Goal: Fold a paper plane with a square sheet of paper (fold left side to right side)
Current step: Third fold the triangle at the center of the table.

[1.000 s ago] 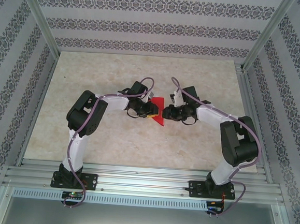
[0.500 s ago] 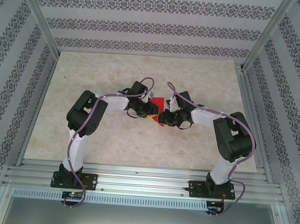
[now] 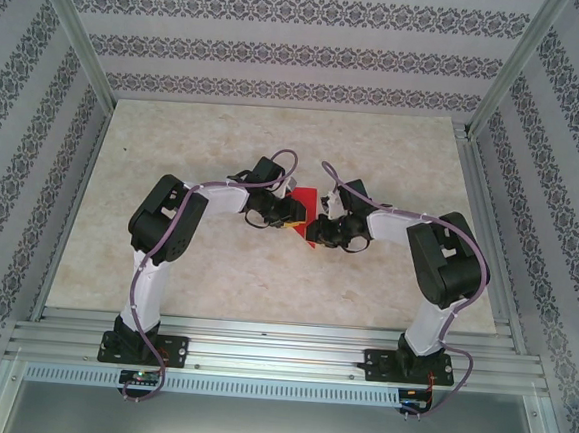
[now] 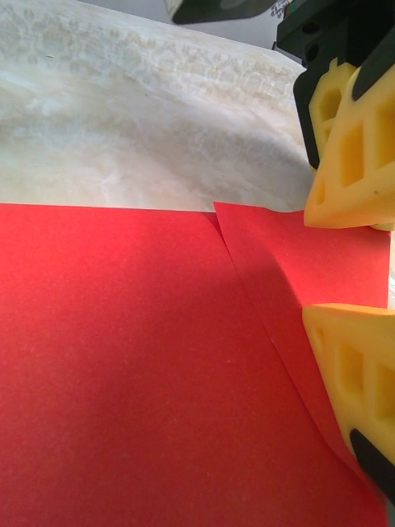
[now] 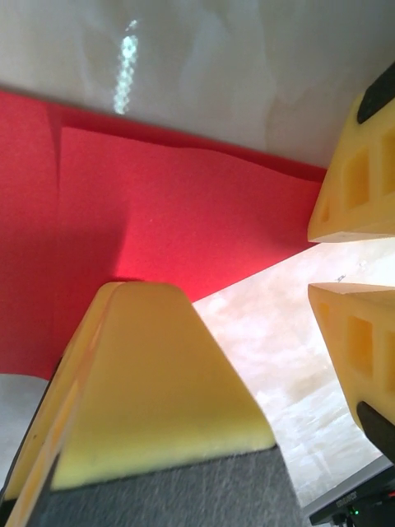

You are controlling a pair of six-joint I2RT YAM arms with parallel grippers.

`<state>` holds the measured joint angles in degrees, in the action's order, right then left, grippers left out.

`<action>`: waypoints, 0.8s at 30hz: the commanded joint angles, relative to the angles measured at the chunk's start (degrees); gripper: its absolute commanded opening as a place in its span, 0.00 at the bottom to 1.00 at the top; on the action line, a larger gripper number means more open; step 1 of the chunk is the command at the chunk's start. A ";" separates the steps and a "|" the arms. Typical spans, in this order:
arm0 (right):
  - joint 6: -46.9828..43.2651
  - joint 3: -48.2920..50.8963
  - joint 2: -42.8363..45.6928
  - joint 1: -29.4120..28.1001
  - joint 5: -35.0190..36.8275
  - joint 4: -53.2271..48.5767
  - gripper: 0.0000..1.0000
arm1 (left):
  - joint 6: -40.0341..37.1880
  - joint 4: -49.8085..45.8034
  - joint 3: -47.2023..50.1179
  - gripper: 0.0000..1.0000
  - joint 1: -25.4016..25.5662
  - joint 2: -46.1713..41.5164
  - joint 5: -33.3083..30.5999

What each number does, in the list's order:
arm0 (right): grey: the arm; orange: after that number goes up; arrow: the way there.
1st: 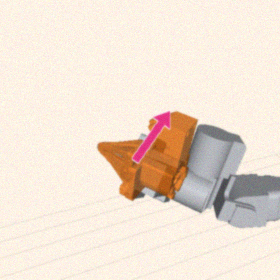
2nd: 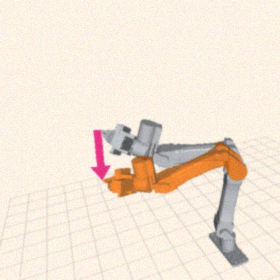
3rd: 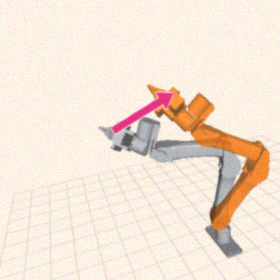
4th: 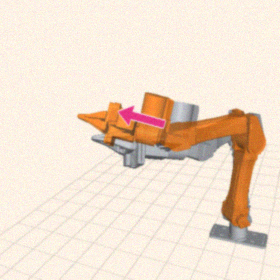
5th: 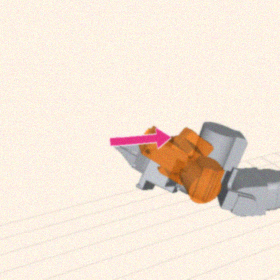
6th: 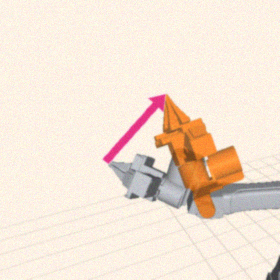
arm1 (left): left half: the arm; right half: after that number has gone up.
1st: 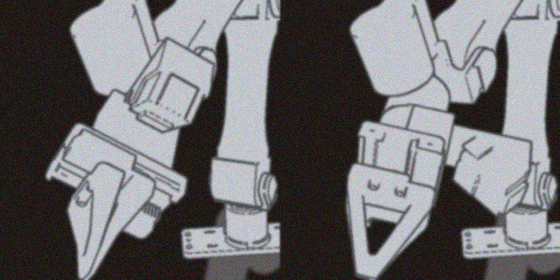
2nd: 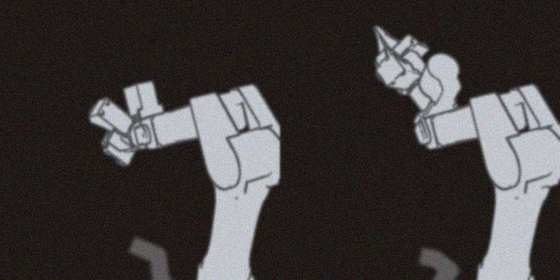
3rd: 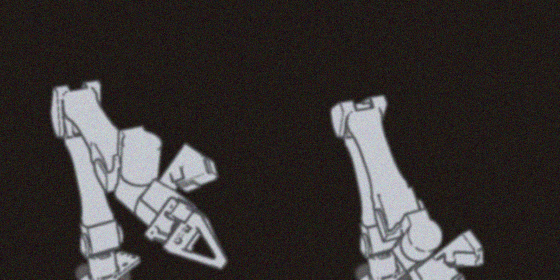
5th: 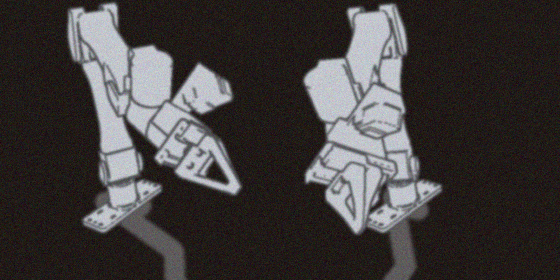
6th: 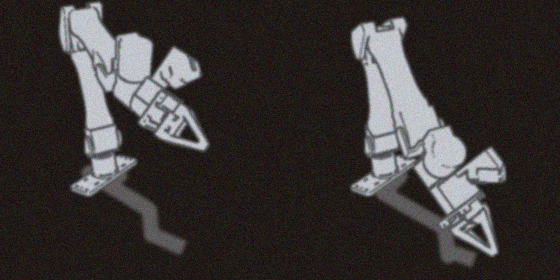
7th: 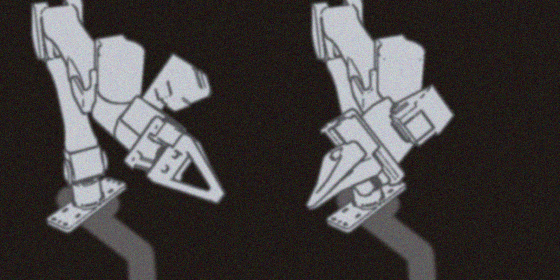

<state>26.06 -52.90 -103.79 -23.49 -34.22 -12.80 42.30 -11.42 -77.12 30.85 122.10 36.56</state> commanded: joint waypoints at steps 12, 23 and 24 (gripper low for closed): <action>0.83 3.49 -1.55 -0.42 3.96 -4.99 0.12 | -1.85 -3.08 0.57 0.32 0.57 3.49 -3.56; 7.41 7.90 -2.56 1.67 5.90 -4.26 0.04 | -2.23 -2.38 -0.22 0.35 0.44 1.14 -1.84; 8.07 7.97 -2.65 1.90 6.00 -3.97 0.02 | -2.20 -2.06 -0.22 0.35 0.46 0.16 -1.51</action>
<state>31.51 -48.45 -103.33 -22.46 -33.76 -8.91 41.91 -11.60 -77.41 30.85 122.15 36.97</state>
